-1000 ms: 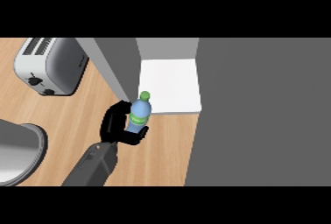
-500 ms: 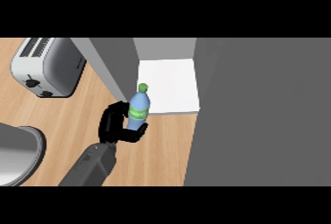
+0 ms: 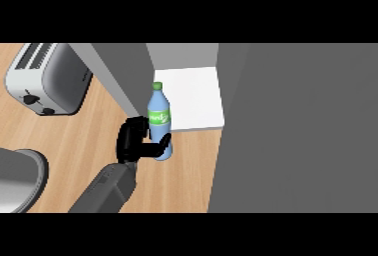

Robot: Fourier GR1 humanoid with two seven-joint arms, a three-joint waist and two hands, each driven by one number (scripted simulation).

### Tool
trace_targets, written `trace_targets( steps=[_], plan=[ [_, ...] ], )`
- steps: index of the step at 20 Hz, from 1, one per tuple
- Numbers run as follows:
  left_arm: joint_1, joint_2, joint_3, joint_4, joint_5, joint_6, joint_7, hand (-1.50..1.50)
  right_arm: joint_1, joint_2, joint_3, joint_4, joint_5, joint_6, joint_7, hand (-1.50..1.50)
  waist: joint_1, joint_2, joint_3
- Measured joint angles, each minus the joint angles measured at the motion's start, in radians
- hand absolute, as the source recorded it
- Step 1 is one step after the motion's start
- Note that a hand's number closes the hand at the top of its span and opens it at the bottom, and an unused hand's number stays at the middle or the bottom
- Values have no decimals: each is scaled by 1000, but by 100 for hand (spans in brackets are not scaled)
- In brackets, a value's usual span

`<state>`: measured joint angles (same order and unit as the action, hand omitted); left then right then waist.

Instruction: Pick up the bottled water, place it into the cabinet and close the cabinet

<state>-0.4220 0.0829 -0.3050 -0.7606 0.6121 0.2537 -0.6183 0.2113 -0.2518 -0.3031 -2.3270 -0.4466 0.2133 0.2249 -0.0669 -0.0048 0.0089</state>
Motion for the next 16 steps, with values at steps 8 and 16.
trace_targets(
  steps=[8,16],
  plan=[
    [-7,3,-70,-30,-33,206,50,150,-14,-42,-66,40,-96,46,-8,-150,-8,-1,7],
    [-4,-2,-101,-51,-48,365,76,150,-20,-75,-115,58,-175,76,-4,-150,-25,-1,10]
  ],
)
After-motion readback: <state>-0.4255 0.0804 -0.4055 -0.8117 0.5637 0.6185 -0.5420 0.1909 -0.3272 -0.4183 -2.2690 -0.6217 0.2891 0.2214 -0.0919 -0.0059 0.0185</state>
